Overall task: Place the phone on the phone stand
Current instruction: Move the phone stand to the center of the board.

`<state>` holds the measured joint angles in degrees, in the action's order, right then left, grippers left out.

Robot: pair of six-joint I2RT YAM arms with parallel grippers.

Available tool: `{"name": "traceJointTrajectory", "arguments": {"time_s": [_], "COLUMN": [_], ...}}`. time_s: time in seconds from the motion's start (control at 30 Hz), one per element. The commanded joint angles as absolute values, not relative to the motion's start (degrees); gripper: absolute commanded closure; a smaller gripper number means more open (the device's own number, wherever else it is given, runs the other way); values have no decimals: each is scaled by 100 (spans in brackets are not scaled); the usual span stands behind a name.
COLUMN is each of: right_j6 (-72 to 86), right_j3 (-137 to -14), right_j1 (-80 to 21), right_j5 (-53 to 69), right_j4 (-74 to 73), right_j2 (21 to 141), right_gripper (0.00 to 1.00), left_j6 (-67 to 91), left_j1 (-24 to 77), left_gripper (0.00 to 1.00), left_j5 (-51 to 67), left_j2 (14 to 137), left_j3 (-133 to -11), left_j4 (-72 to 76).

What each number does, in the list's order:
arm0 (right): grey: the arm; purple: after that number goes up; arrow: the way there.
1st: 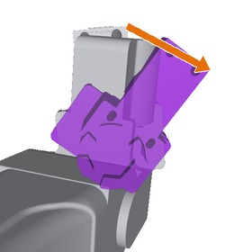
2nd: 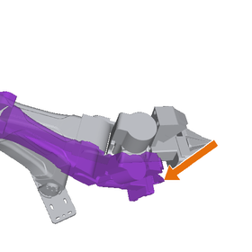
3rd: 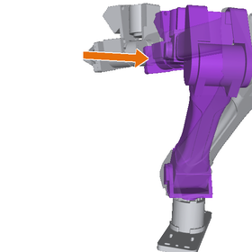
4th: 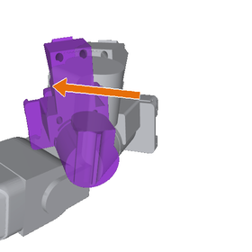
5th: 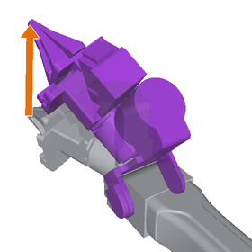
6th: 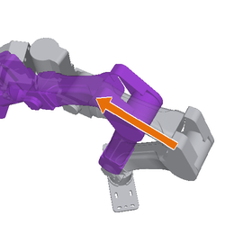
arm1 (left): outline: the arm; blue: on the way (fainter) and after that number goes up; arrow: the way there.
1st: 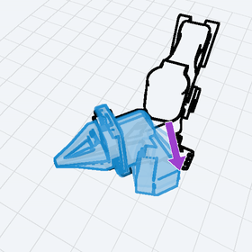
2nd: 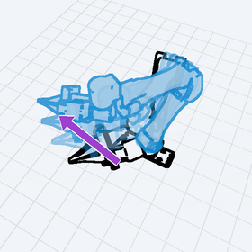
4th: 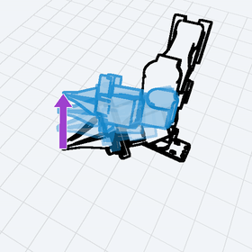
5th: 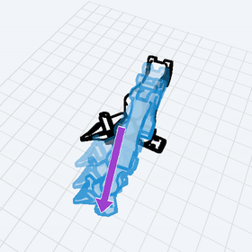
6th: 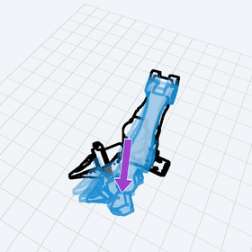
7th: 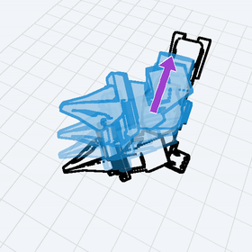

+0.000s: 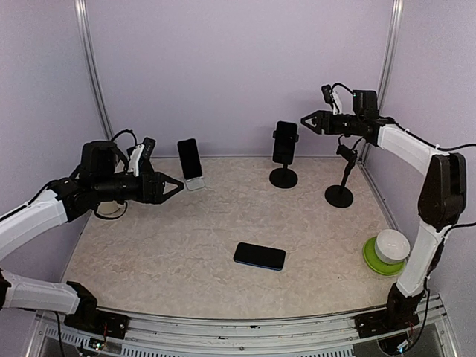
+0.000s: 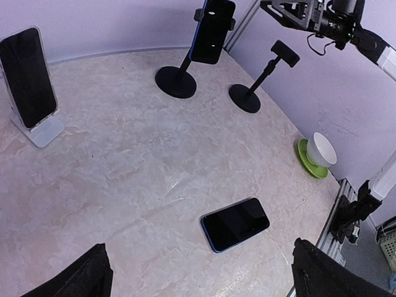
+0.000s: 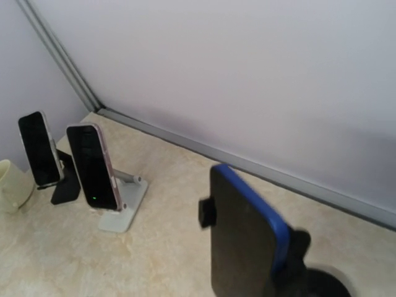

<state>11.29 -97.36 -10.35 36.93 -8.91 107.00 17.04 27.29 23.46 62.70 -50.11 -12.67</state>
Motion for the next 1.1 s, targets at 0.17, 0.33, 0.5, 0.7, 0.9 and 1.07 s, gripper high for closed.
{"name": "traceJointTrajectory", "arguments": {"time_s": [0.17, 0.33, 0.5, 0.7, 0.9, 1.07], "right_j6": [1166, 1168, 1320, 1536, 1571, 1589], "right_j3": [-7806, -7100, -6434, -5828, -5649, -5613], "right_j1": [-882, -738, -483, -138, -1, 39], "right_j5": [2718, 2403, 2043, 1706, 1641, 1723], "right_j4": [-272, -128, 47, 187, 206, 285], "right_j2": [9077, 8420, 7886, 7543, 7612, 7795], "right_gripper": [25, 22, 20, 21, 26, 30], "left_j6": [1417, 1417, 1396, 1395, 1411, 1428], "left_j1": [2680, 2675, 2681, 2674, 2677, 2675], "left_gripper": [1, 1, 1, 1, 1, 1], "left_j5": [2083, 2085, 2075, 2078, 2128, 2100], "left_j2": [6091, 6169, 6157, 6091, 6074, 6046], "left_j3": [-5277, -5288, -5259, -5176, -5126, -5074], "left_j4": [-1400, -1453, -1486, -1463, -1437, -1423]}}
